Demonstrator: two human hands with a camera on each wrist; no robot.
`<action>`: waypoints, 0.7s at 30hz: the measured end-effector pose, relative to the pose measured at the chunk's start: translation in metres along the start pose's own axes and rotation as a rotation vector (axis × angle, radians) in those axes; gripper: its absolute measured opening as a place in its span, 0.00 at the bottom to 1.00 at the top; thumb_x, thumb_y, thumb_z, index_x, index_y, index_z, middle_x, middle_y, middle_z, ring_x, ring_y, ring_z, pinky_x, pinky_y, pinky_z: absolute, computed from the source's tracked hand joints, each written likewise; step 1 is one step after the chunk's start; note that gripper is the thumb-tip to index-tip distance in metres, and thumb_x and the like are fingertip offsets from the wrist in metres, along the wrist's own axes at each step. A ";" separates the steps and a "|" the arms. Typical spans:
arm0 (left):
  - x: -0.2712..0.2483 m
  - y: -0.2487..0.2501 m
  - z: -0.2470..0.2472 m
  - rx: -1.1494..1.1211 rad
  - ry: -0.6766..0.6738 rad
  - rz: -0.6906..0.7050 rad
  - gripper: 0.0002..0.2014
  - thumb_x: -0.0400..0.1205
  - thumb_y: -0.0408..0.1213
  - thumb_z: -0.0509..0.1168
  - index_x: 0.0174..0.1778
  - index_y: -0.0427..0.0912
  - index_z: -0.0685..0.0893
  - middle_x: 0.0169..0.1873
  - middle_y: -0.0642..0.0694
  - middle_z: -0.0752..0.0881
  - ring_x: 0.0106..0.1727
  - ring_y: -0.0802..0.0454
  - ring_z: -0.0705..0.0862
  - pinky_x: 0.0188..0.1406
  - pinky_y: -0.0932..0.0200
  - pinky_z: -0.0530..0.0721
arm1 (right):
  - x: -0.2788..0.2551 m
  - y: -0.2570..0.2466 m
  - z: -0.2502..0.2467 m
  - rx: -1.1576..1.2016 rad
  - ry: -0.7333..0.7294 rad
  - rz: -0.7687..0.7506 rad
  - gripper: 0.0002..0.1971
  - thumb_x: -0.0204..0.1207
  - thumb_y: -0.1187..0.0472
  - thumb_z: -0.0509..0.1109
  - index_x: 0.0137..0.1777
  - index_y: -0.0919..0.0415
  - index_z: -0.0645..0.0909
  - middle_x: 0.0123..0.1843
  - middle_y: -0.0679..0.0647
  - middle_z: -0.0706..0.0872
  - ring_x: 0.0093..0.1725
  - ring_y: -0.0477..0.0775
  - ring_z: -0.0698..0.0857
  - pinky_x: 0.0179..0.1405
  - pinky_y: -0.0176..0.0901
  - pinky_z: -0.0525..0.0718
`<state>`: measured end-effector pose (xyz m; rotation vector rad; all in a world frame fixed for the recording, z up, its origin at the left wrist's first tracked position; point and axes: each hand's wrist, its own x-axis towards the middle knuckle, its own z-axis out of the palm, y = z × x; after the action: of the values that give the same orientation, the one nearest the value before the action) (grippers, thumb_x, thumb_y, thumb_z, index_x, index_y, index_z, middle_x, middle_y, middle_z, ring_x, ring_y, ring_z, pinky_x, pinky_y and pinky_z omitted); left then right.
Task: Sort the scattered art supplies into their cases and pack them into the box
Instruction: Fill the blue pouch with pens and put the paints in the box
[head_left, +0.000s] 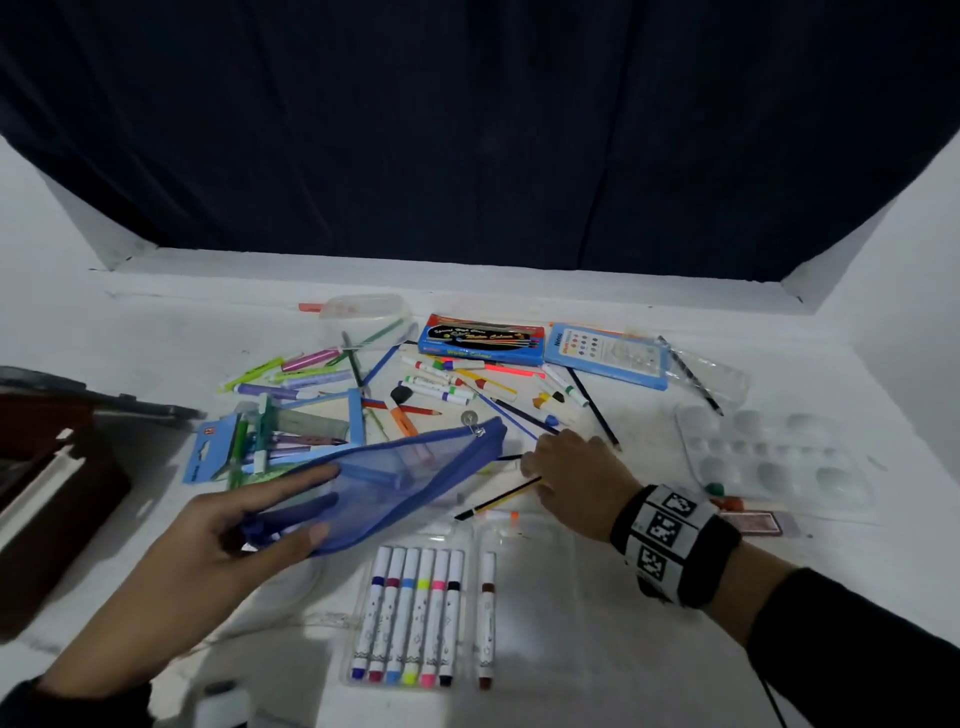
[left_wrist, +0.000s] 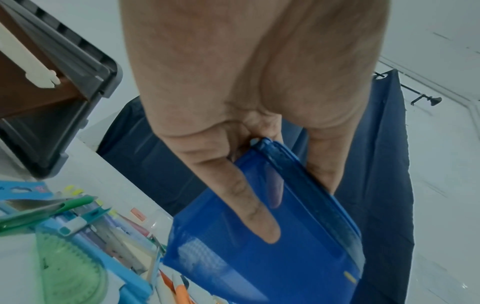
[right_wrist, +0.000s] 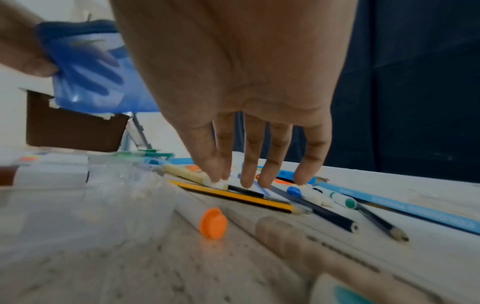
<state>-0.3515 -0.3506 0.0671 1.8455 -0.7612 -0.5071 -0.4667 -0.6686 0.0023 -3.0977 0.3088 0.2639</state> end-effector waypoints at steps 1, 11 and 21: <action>-0.001 0.000 -0.002 0.004 0.012 0.007 0.22 0.72 0.43 0.77 0.62 0.64 0.88 0.60 0.59 0.90 0.67 0.62 0.84 0.68 0.57 0.81 | 0.004 -0.002 0.000 -0.057 -0.014 -0.012 0.15 0.84 0.57 0.57 0.69 0.51 0.74 0.66 0.53 0.77 0.68 0.58 0.74 0.64 0.59 0.75; 0.017 0.003 0.017 -0.230 0.068 -0.097 0.19 0.77 0.31 0.71 0.62 0.54 0.90 0.60 0.56 0.90 0.63 0.56 0.88 0.59 0.55 0.88 | -0.006 0.016 -0.028 0.174 0.311 0.166 0.09 0.83 0.62 0.58 0.59 0.50 0.73 0.54 0.51 0.84 0.50 0.56 0.84 0.45 0.50 0.81; 0.044 0.017 0.052 -0.212 -0.076 -0.148 0.18 0.79 0.34 0.71 0.64 0.56 0.89 0.60 0.60 0.89 0.59 0.53 0.90 0.55 0.49 0.91 | -0.042 -0.001 -0.070 0.445 0.748 -0.121 0.06 0.84 0.62 0.63 0.54 0.53 0.81 0.47 0.50 0.83 0.48 0.55 0.81 0.47 0.52 0.80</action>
<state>-0.3586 -0.4202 0.0632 1.6989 -0.5985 -0.7296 -0.4959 -0.6617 0.0785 -2.6177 0.1479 -0.8544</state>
